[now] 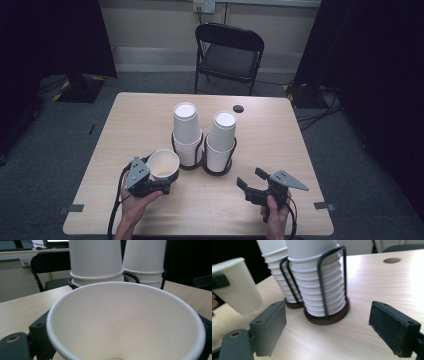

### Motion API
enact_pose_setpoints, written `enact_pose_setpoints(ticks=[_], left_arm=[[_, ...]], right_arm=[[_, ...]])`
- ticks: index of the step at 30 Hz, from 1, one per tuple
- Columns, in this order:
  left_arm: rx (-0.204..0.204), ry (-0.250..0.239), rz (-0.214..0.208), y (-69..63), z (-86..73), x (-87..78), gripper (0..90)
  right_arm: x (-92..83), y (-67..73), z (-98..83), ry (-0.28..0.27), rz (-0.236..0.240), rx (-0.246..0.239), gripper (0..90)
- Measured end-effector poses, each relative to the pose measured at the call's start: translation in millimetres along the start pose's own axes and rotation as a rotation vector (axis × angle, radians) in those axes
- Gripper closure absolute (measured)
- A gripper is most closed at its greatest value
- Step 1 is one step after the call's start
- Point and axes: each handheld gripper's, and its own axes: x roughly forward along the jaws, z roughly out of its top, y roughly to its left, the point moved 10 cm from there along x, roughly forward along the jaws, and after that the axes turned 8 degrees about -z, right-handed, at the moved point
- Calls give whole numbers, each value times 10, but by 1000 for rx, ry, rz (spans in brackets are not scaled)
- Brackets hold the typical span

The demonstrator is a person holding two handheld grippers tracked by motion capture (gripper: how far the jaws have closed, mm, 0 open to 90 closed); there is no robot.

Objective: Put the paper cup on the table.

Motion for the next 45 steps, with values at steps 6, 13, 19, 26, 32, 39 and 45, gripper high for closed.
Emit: enact_pose_setpoints(ticks=[6,13,19,26,32,39,45], left_arm=[[-39,-21,22,134,85,-20,82],[-42,-23,63,335,93,-15,79],[-59,-9,90,509,33,31,78],[-80,8,126,757,-70,78,77],[-99,21,133,889,-172,145,78],[-105,47,124,917,-305,216,74],[-111,80,117,911,-415,257,79]], right_arm=[[4,-94,-44,-19,-44,13,137],[12,-171,-135,-17,-74,-19,137],[17,-202,-197,-26,-66,-26,137],[27,-291,-265,-57,-103,-56,137],[19,-326,-262,-103,-160,-78,136],[2,-340,-253,-126,-233,-104,136],[3,-344,-253,-124,-222,-90,137]])
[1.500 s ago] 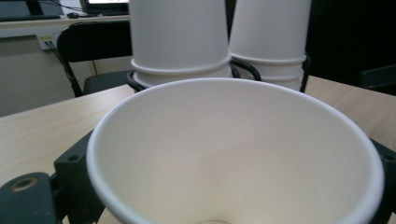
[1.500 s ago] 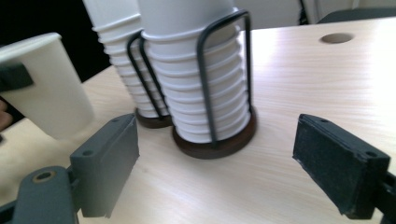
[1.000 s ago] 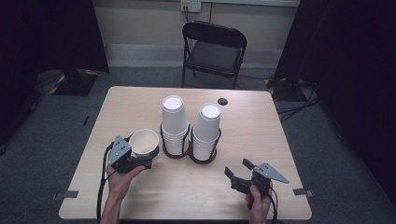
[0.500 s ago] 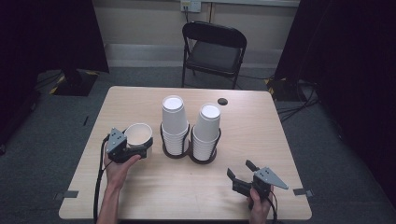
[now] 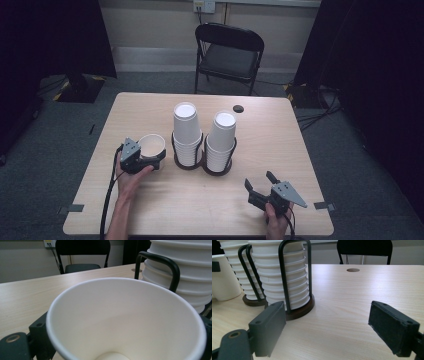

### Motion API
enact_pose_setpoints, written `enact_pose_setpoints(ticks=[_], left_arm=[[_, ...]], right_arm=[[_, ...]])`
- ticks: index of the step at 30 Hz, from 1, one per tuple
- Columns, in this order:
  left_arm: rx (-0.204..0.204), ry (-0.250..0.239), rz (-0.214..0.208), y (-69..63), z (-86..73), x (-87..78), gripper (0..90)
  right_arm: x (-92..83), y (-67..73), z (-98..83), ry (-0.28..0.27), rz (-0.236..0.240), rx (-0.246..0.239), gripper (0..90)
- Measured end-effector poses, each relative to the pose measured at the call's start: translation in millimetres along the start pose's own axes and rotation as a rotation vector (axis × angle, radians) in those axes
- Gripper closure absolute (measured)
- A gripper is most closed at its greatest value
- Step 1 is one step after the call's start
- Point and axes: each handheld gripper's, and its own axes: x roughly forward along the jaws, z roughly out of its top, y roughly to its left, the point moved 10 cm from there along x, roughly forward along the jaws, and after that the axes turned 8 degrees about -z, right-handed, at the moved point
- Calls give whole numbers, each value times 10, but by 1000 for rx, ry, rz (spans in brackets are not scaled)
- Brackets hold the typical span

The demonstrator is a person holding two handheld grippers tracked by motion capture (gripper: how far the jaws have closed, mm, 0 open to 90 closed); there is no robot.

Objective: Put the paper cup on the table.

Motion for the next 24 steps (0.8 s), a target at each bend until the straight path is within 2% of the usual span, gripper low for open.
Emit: enact_pose_setpoints(ticks=[6,10,12,14,16,21,24], left_arm=[[1,21,-14,-27,-19,-9,80],[-17,62,-23,-29,-95,0,98],[-36,53,-18,-30,-76,-23,94],[-4,68,-7,-38,-82,-37,91],[-2,86,-2,-48,-117,-29,102],[-5,84,-8,-54,-166,-59,112],[11,93,4,-53,-190,-87,118]], right_arm=[[13,13,-9,13,5,-14,137],[9,9,-7,11,10,-7,138],[11,14,-11,15,11,-10,138],[14,24,-15,19,11,-18,139],[16,29,-17,23,14,-19,139],[11,15,-8,11,15,-9,139],[13,19,-11,16,16,-11,139]])
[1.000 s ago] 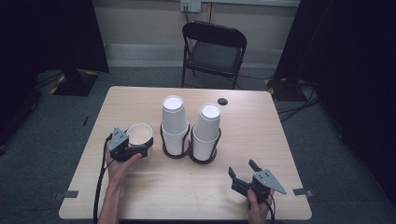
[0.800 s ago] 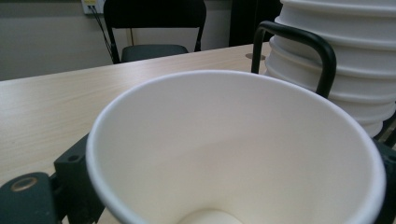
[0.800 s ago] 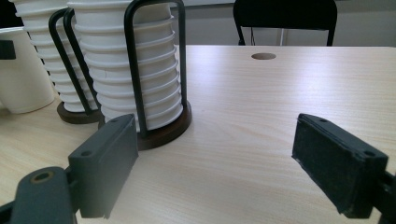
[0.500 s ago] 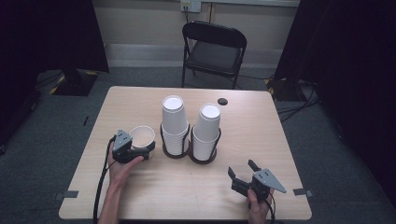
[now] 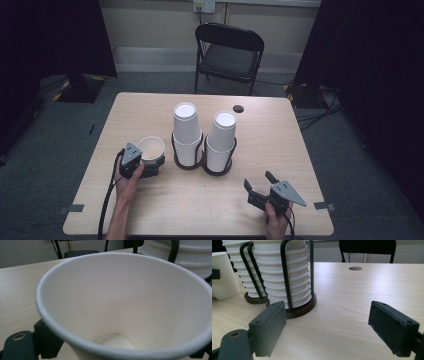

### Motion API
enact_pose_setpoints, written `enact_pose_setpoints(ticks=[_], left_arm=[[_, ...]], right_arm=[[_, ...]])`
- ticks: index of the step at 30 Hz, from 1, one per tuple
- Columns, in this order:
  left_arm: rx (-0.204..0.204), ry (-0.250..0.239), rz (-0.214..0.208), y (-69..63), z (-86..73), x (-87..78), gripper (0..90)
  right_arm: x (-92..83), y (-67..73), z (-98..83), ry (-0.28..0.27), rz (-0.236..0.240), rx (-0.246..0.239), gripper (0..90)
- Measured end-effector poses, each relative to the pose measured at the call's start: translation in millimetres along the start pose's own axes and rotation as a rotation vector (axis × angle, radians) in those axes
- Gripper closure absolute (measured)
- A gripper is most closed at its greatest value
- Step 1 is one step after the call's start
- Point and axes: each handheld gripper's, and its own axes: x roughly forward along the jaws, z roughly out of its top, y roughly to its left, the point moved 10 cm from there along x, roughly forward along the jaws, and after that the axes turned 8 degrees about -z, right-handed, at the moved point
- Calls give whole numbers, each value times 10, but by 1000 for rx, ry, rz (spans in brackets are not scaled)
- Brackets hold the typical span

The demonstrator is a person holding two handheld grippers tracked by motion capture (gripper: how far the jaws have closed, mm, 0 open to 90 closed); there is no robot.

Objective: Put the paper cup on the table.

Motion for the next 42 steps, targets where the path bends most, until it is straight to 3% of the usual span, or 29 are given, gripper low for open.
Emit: enact_pose_setpoints(ticks=[8,12,18,21,24,31,34,42], left_arm=[[7,24,28,7,-72,-49,131],[-5,13,53,1,-111,-113,135],[-18,1,53,-41,-172,-195,141],[-29,-1,40,-94,-200,-242,140],[-18,2,66,-135,-225,-320,140],[-31,-27,76,-280,-303,-459,139],[-16,-10,80,-331,-334,-478,145],[-38,17,87,-347,-392,-541,154]], right_arm=[[0,-3,0,-1,-1,1,139],[-5,-2,3,-5,-3,1,139],[-11,-6,6,-11,-7,3,139],[-12,-9,9,-15,-10,2,139],[-11,-5,7,-12,-5,1,139],[-12,-5,7,-12,-5,2,139],[-12,-8,7,-11,-3,4,139],[-13,-10,10,-17,-6,5,139]])
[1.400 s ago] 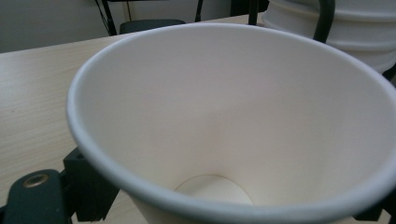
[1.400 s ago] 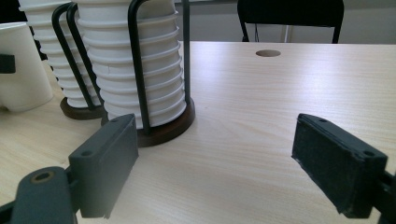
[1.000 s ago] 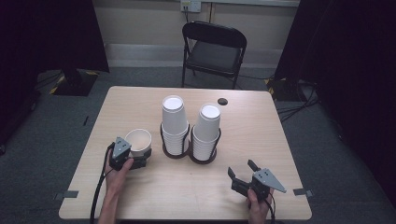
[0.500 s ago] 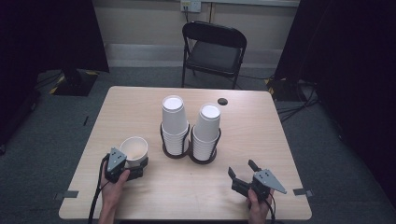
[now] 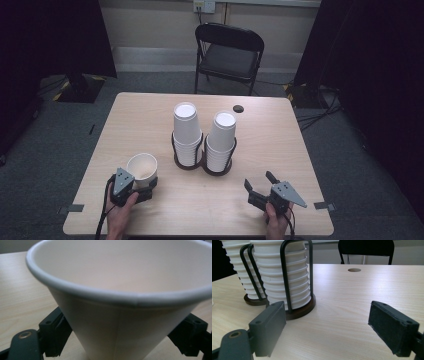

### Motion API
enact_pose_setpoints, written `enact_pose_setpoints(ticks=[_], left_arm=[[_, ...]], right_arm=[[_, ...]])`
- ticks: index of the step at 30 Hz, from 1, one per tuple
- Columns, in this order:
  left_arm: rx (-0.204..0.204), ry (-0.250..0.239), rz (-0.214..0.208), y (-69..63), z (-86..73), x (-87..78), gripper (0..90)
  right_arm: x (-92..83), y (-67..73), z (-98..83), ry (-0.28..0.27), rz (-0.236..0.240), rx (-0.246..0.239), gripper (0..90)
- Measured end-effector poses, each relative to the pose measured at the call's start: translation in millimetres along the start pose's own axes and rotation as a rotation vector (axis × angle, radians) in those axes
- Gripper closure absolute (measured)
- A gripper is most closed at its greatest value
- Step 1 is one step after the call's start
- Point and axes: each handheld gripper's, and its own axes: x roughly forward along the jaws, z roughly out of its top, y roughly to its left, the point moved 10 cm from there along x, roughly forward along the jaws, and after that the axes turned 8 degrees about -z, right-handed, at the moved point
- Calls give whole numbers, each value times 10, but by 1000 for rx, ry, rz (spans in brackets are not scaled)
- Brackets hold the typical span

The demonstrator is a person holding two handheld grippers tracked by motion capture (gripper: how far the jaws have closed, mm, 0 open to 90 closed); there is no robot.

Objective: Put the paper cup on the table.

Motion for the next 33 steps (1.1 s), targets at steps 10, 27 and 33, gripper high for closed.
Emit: enact_pose_setpoints(ticks=[10,27,33], left_arm=[[-36,-53,15,-85,-44,-258,152],[2,-95,-28,-356,42,-69,155],[-21,-121,8,-332,24,-174,155]], right_arm=[[-5,3,1,0,4,7,139],[-10,2,4,-6,3,10,139],[-14,-4,7,-10,1,13,139]])
